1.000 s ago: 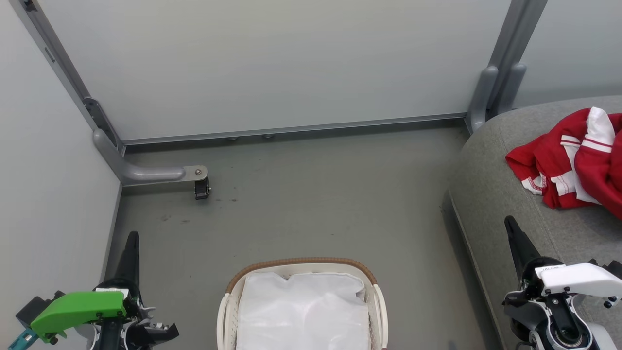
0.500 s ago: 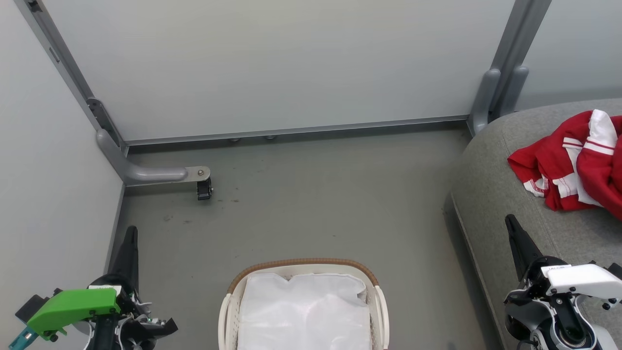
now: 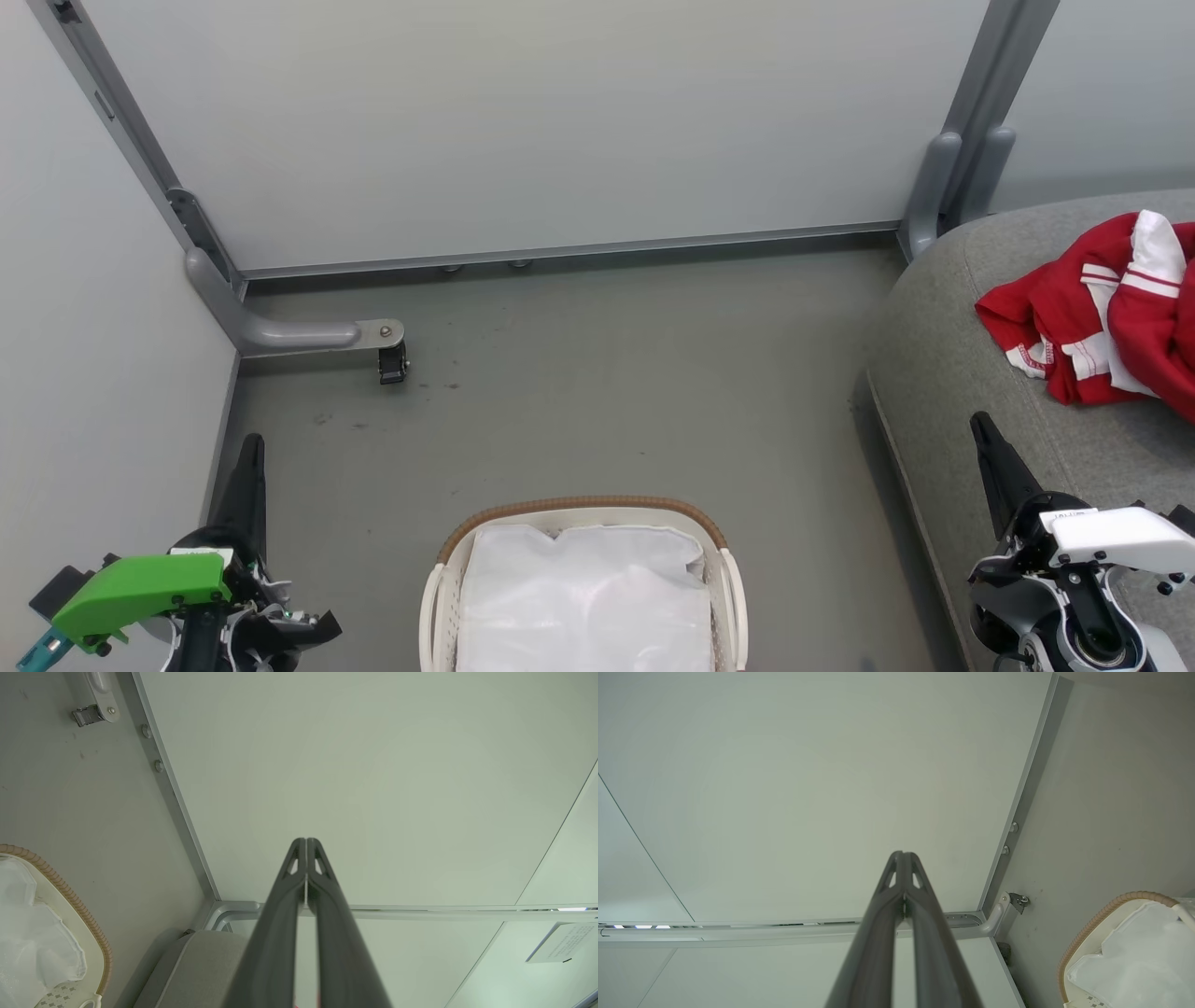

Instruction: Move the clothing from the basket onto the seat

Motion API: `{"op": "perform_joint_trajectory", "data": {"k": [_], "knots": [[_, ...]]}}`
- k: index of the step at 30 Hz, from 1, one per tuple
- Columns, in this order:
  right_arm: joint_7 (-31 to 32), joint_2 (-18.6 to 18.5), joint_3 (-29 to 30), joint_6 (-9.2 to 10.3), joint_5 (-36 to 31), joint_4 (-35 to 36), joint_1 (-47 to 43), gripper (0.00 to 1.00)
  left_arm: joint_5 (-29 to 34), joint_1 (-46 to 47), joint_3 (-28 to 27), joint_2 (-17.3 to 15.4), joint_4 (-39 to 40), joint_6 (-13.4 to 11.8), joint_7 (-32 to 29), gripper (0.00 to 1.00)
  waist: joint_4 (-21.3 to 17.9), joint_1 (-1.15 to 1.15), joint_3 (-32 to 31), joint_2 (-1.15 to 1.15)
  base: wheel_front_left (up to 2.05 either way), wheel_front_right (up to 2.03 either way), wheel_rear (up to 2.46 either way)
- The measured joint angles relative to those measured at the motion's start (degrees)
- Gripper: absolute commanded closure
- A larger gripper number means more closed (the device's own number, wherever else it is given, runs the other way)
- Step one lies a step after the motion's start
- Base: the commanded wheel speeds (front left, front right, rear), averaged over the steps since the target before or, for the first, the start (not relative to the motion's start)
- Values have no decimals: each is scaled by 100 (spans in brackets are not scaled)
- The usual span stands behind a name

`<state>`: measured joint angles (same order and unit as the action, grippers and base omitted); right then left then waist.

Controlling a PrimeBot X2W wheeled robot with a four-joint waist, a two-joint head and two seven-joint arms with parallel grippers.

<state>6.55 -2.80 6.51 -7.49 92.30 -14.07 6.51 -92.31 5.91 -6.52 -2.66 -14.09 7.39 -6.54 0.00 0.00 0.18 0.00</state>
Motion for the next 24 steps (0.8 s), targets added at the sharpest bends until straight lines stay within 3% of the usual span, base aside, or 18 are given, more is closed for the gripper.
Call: {"op": "perform_joint_trajectory", "data": {"k": [24], "knots": [[0, 1, 0, 0, 0, 1, 0, 100, -1, 0, 0, 0, 0, 0, 0, 100, 0, 0, 0, 0, 0, 0, 0]]}}
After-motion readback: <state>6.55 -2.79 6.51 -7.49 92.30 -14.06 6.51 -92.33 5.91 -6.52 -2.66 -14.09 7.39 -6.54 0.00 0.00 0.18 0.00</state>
